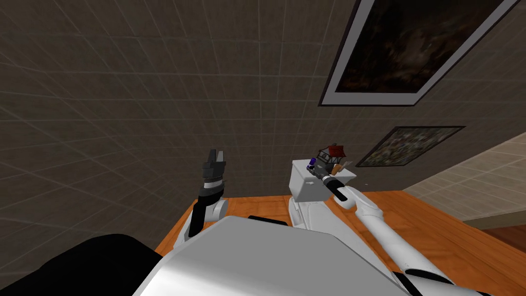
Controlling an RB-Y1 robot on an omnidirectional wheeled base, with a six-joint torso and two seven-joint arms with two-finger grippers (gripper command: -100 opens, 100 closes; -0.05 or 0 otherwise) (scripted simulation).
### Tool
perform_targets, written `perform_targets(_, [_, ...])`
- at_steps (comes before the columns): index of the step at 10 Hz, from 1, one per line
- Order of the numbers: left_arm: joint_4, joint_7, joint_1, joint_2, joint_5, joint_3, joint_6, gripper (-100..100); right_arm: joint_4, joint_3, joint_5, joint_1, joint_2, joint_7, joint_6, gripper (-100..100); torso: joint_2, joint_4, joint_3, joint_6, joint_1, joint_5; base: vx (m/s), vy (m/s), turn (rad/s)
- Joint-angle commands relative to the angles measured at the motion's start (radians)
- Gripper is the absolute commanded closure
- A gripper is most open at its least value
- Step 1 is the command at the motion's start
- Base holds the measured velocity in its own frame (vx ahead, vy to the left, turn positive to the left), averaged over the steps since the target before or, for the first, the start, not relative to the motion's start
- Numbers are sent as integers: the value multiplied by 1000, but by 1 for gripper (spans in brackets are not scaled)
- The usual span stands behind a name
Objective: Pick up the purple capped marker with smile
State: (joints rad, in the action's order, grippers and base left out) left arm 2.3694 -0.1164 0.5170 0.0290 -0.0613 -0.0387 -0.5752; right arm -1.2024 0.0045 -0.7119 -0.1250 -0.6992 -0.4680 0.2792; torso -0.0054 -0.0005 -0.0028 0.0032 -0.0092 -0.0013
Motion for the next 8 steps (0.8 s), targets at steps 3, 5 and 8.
perform_targets(3, [0, 0, 0, 0, 0, 0, 0, 0, 99, 19, -18, -108, 11, 6, 14, -100, 8, 2, 4, 0, 1, 0, -117, 2, 78])
perform_targets(5, [0, 0, 0, 0, 0, 0, 0, 0, 161, 19, -18, -137, 11, 6, 14, -100, 2, 1, 1, 0, -1, 0, -7, -8, -6])
perform_targets(8, [0, 0, 0, 0, 0, 0, 0, 0, 260, 37, -36, -241, 26, 9, 30, -100, 7, 2, 4, 0, 0, 0, -111, -1, 76])
